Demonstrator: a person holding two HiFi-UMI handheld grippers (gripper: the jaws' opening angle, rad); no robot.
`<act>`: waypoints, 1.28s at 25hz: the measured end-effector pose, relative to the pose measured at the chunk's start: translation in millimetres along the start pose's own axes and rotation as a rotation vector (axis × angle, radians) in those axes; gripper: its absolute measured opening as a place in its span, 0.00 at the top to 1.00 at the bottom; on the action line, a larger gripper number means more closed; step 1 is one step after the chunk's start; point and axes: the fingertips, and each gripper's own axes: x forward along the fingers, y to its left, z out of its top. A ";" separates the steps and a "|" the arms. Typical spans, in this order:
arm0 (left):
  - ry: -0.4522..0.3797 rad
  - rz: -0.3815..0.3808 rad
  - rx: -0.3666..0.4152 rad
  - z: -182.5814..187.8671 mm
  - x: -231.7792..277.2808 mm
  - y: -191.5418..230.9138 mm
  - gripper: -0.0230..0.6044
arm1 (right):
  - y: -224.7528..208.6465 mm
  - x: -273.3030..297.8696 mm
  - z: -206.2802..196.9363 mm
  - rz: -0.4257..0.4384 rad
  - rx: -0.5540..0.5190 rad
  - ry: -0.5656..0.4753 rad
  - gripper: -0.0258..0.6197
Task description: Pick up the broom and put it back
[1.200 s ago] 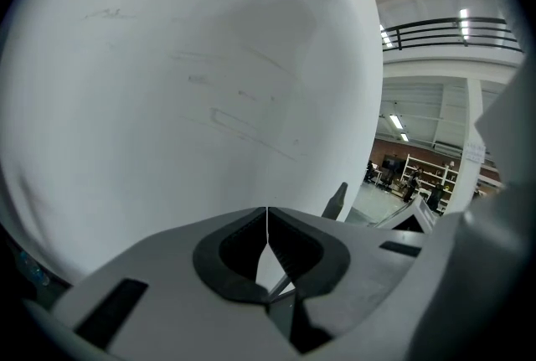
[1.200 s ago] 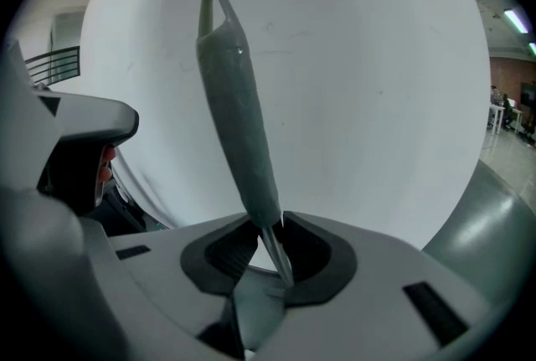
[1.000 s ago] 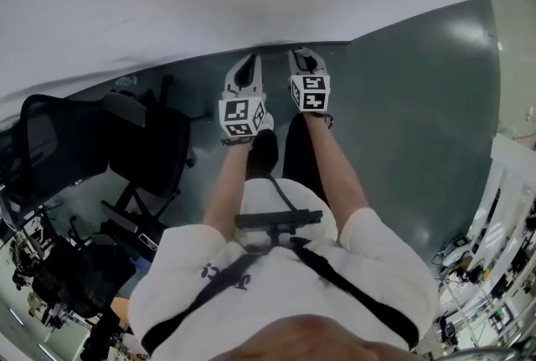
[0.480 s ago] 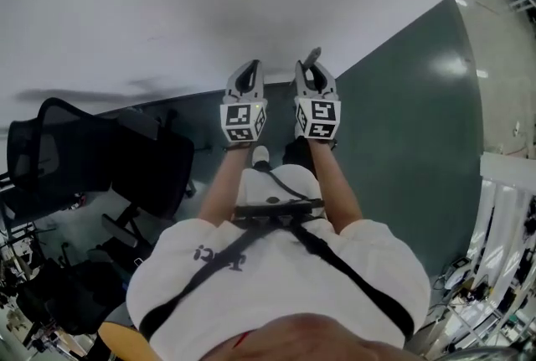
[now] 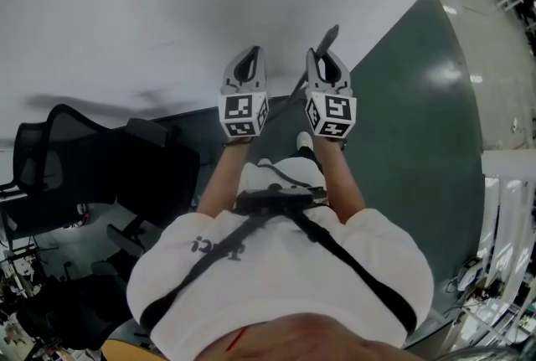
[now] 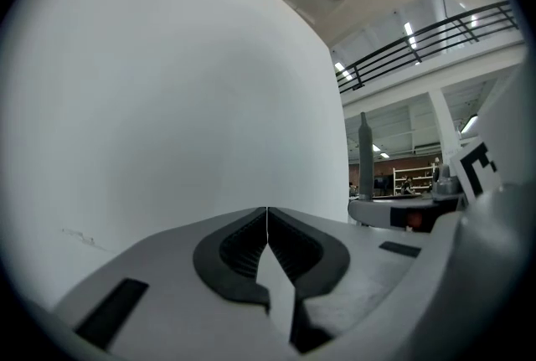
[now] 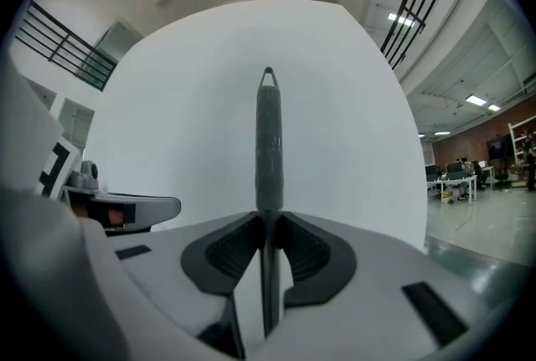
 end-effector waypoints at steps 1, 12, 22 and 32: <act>-0.012 -0.002 0.028 8.5 -3.9 -4.0 0.94 | -0.6 -5.5 7.4 -0.014 -0.001 -0.015 0.81; -0.054 -0.190 0.006 28.8 -20.5 -70.8 0.94 | -38.7 -76.3 56.6 -0.199 -0.007 -0.119 0.81; -0.047 -0.472 0.006 41.9 5.7 -226.2 0.94 | -135.4 -186.9 73.1 -0.425 -0.028 -0.124 0.81; 0.006 -0.816 -0.021 19.9 10.9 -439.3 0.94 | -245.6 -322.5 67.0 -0.700 -0.047 -0.127 0.81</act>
